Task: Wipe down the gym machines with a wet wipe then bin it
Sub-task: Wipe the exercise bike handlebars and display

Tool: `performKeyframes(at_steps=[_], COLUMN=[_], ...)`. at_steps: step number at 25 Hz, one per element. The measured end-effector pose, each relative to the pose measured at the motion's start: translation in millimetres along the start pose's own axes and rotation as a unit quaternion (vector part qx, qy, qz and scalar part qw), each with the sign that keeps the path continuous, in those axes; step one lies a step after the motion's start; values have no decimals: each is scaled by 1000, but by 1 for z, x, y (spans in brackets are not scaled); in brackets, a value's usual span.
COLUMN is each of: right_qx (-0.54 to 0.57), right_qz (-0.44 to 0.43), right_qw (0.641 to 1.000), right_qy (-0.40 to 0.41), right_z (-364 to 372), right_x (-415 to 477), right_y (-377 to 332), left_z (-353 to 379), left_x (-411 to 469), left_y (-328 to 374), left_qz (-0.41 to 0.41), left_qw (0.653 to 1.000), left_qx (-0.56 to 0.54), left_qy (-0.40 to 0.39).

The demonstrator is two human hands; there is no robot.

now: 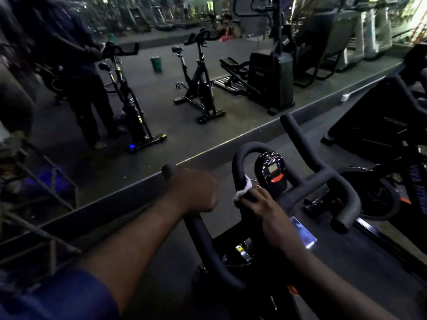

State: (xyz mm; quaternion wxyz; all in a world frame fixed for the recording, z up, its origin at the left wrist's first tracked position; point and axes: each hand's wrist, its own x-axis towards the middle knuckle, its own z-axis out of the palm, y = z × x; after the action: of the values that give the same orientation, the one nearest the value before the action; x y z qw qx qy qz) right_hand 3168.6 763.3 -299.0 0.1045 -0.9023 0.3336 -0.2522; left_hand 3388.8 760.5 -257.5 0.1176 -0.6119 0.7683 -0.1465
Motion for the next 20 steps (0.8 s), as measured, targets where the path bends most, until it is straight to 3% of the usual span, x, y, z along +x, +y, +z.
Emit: performKeyframes(at_steps=[3,6,11,12,15,20], right_qx=[-35,-69,-155,-156,-128,-209], right_qz=[12,98,148,167,238,294], right_qw=[999,992,973,970,961,932], right_qy=[4,31,-91,-85,61,34], right_z=[-21,-39,-40,-43,-58,-52], right_x=[43,95,82,84,126,152], right_y=[-1,-19,-55,-57,-42,-44], left_z=[-6,-12,-13,-11,-8,-7], left_x=[1,-6,-12,-10,-9,-14], left_y=[-3,-6,-12,-14,-15,-19], left_qz=[-2,-7,28,42,45,76], left_qw=[1000,999,996,996,993,989], left_qx=[-25,-46,-80,-81,-97,-107], left_qy=[-3,-7,22,27,45,73])
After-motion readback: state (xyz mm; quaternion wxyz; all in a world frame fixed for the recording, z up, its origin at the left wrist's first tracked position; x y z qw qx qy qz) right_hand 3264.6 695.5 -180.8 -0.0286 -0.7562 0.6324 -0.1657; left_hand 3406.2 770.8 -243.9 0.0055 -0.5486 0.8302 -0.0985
